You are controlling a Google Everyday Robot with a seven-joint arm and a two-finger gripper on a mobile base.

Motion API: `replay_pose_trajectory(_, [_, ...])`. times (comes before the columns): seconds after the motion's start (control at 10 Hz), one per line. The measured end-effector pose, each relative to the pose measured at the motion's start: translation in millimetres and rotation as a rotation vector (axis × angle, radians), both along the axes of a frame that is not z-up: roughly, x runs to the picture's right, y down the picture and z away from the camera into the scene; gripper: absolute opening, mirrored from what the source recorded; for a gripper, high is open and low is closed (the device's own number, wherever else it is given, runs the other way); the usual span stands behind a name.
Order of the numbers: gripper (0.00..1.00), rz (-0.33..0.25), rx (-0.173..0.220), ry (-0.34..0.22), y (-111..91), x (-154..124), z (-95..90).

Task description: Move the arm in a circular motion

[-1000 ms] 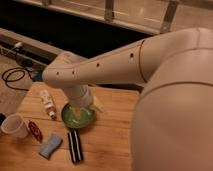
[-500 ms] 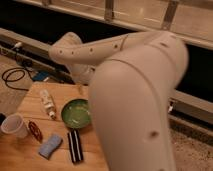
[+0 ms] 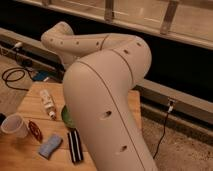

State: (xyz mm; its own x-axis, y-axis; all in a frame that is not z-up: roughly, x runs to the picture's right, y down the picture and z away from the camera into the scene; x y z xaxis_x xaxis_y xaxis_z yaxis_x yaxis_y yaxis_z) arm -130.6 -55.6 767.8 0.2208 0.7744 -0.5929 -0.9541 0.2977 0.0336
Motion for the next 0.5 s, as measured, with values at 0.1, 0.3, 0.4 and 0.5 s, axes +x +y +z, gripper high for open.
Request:
replay_pose_trajectory(0.1, [0.65, -0.016, -0.006, -0.032, 7.0, -8.4, -7.4])
replay_pose_trajectory(0.3, [0.65, -0.042, -0.016, -0.080, 27.7, -22.0, -25.1])
replay_pose_trajectory(0.4, [0.65, -0.053, -0.024, -0.104, 45.8, -31.8, -39.9])
replay_pose_trajectory(0.5, [0.65, -0.062, -0.034, -0.121, 63.7, -39.7, -53.7])
